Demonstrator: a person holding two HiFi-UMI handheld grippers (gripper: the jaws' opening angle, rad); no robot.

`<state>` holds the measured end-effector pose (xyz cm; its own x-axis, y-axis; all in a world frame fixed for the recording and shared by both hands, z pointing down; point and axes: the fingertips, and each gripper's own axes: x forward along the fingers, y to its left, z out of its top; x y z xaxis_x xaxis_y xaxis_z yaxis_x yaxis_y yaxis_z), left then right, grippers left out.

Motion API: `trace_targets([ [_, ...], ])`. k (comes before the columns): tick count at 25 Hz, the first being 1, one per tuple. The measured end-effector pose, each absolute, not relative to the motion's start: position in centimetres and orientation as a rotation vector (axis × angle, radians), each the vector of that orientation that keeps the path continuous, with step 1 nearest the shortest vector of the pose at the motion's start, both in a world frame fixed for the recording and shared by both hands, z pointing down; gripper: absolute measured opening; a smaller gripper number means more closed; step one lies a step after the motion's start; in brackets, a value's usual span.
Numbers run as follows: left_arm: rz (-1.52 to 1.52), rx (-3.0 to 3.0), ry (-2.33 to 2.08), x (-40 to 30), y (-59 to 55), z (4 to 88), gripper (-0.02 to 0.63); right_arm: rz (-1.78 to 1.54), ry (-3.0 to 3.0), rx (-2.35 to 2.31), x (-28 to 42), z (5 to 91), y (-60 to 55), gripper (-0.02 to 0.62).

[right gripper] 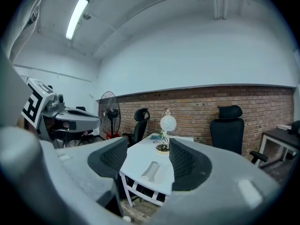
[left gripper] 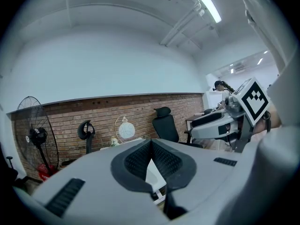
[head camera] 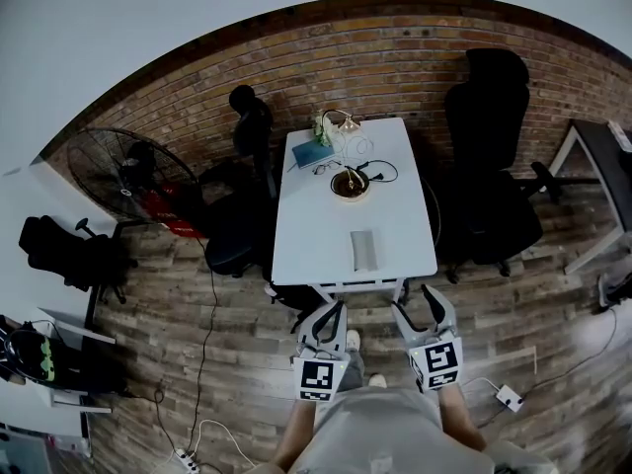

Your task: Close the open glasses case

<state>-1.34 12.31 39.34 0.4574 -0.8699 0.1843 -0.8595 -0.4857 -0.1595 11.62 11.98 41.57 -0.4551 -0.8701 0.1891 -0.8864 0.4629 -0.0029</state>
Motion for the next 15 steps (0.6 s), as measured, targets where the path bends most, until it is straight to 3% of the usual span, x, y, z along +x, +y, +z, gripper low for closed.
trace_targets([
  [15, -0.289, -2.664, 1.544, -1.6, 8.1, 39.2, 0.005, 0.168, -2.524, 1.558, 11.3, 42.5, 8.1, 0.282],
])
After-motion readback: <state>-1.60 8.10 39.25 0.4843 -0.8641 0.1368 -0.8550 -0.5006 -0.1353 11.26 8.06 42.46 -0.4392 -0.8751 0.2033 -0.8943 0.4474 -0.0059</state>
